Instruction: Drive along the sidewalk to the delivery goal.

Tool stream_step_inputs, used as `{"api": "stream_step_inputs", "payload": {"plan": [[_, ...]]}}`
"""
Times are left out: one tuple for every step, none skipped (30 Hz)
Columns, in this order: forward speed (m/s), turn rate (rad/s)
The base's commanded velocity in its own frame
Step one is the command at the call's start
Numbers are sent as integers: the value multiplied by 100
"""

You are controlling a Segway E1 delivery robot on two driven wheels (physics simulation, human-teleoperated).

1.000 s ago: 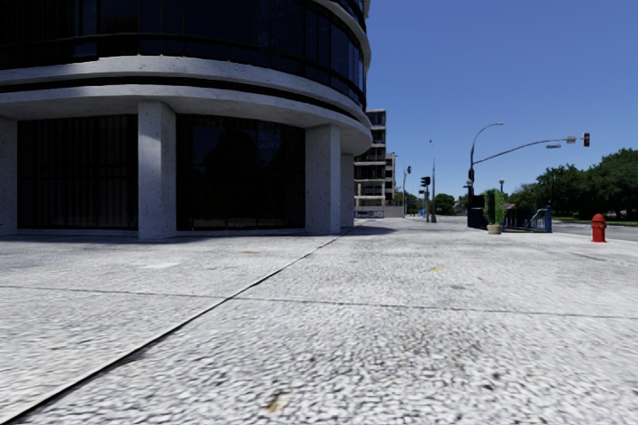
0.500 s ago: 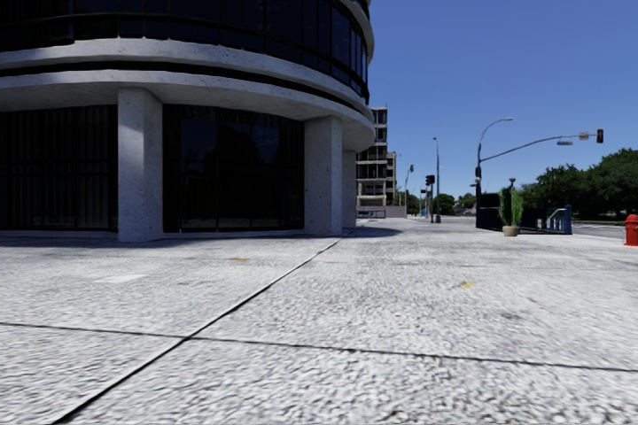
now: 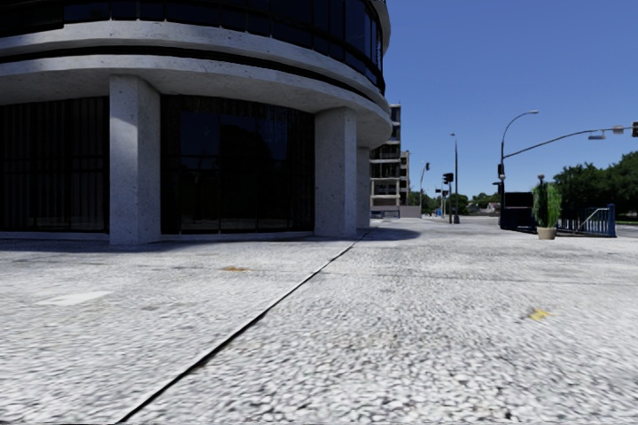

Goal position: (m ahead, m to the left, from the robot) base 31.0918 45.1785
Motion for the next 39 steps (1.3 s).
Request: {"api": "stream_step_inputs", "payload": {"plan": [[200, 33], [200, 33], [200, 33], [200, 32], [200, 32], [200, 29], [200, 29], [200, 21], [200, 15], [200, 12], [200, 11], [200, 10], [200, 10], [200, 10], [200, 10], [200, 16], [200, 26], [200, 34], [200, 43], [200, 43], [200, 67], [200, 69], [200, 70], [200, 70], [200, 70], [200, 71], [200, 71], [200, 71], [200, 71], [200, 71], [200, 71], [200, 71], [200, 71], [200, 71], [200, 70], [200, 66], [200, 63], [200, 63], [200, 63]]}}
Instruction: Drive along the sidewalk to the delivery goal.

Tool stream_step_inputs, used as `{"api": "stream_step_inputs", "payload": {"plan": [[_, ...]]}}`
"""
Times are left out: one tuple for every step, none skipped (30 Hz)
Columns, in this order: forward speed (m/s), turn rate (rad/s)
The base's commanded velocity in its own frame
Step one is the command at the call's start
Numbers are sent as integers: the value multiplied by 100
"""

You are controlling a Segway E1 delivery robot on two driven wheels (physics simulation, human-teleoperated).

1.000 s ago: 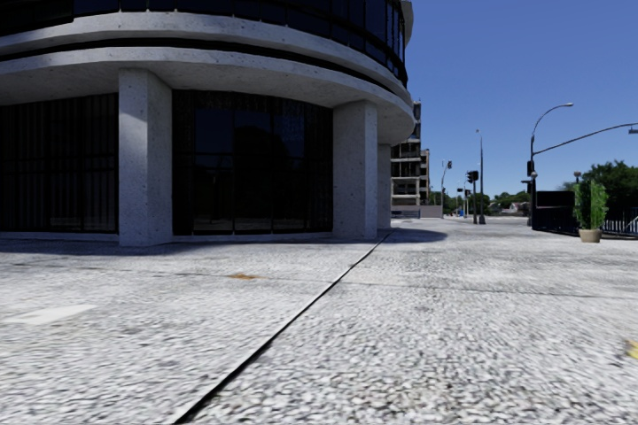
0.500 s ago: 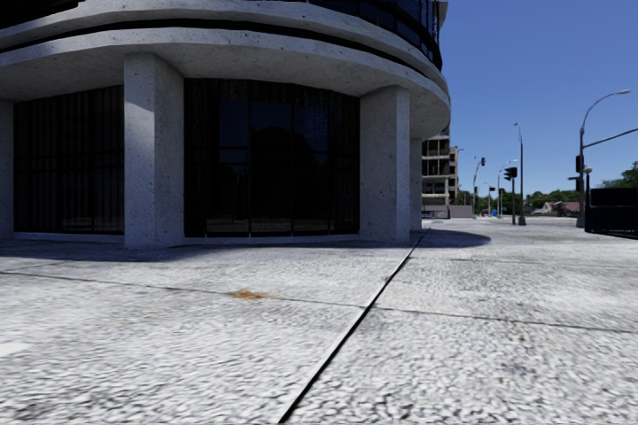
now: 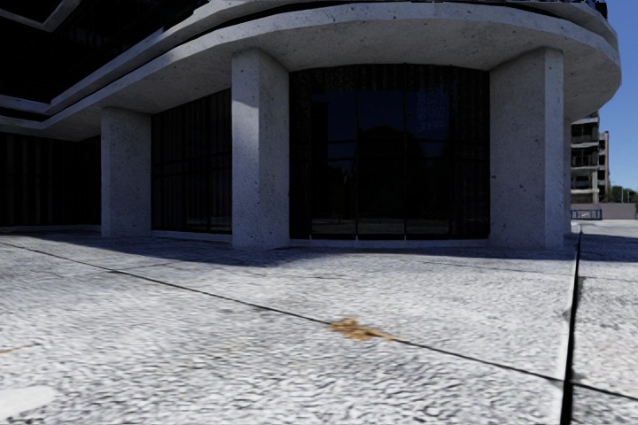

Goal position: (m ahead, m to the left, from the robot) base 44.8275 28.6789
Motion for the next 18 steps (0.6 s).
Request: {"api": "stream_step_inputs", "payload": {"plan": [[200, 62], [200, 62], [200, 62], [200, 61], [200, 57], [200, 52], [200, 51], [200, 50], [200, 50], [200, 50], [200, 50], [200, 50], [200, 50], [200, 50], [200, 50], [200, 53], [200, 58], [200, 61]]}}
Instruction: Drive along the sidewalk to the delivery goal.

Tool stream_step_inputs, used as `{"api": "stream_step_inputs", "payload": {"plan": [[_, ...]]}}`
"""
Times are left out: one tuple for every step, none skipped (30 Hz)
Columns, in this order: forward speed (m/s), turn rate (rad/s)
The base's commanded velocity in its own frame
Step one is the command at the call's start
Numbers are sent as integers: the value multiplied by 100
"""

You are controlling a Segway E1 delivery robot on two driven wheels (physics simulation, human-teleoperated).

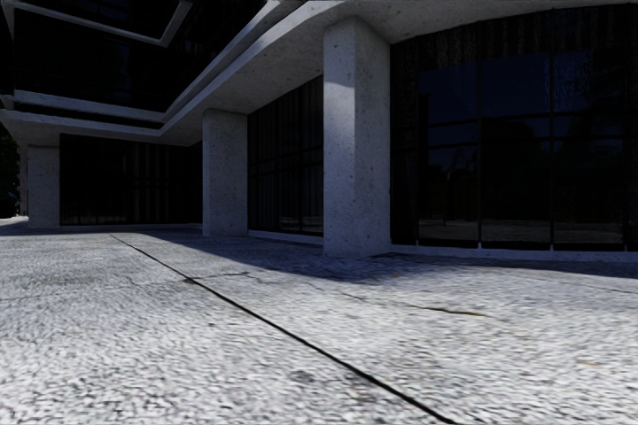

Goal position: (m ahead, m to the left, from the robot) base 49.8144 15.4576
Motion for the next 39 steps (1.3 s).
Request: {"api": "stream_step_inputs", "payload": {"plan": [[200, 65], [200, 65], [200, 67], [200, 72], [200, 73], [200, 73], [200, 74], [200, 74], [200, 74], [200, 74], [200, 74], [200, 74], [200, 74], [200, 74], [200, 74], [200, 74], [200, 74], [200, 74], [200, 74], [200, 74], [200, 74], [200, 74], [200, 74], [200, 74], [200, 74], [200, 74], [200, 74], [200, 74], [200, 74], [200, 74], [200, 74], [200, 74], [200, 74], [200, 74], [200, 74], [200, 74], [200, 74], [200, 74], [200, 74]]}}
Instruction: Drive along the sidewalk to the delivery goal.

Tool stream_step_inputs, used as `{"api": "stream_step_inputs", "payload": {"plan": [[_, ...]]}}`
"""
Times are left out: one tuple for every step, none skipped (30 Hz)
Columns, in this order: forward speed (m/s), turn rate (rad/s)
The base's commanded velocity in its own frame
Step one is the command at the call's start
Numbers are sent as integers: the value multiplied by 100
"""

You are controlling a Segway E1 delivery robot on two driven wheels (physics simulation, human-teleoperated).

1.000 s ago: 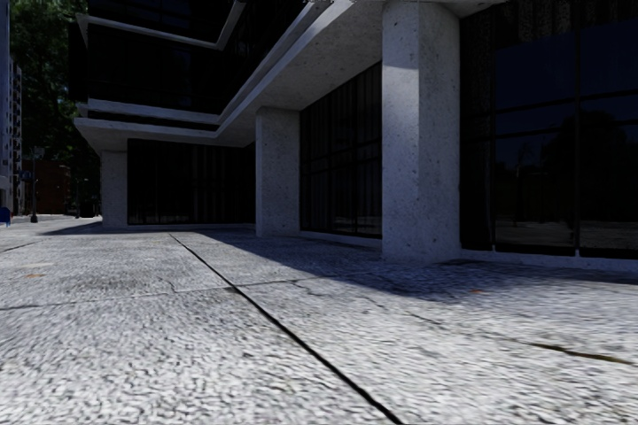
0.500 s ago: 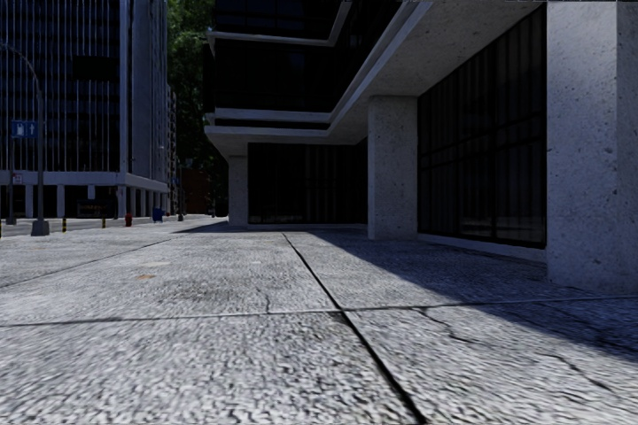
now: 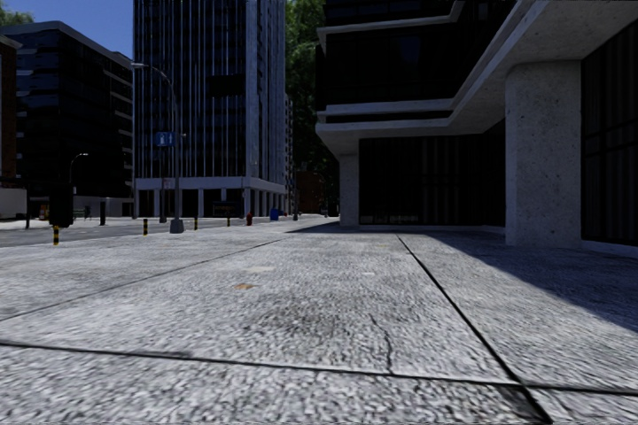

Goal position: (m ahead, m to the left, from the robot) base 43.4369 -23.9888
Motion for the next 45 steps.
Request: {"api": "stream_step_inputs", "payload": {"plan": [[200, 74], [200, 74], [200, 71], [200, 69], [200, 63], [200, 44], [200, 25], [200, 9], [200, 0], [200, 0], [200, 0], [200, 0], [200, 0], [200, 0], [200, 0], [200, 0], [200, 0], [200, 0], [200, 0], [200, 0], [200, 0], [200, 0], [200, 0], [200, 0], [200, 0], [200, 0], [200, 0], [200, 0], [200, 0], [200, 0], [200, 0], [200, 0], [200, 0], [200, 0], [200, 0], [200, 0], [200, 0], [200, 0], [200, 0], [200, 0], [200, 0], [200, 0], [200, 0], [200, 0], [200, 0]]}}
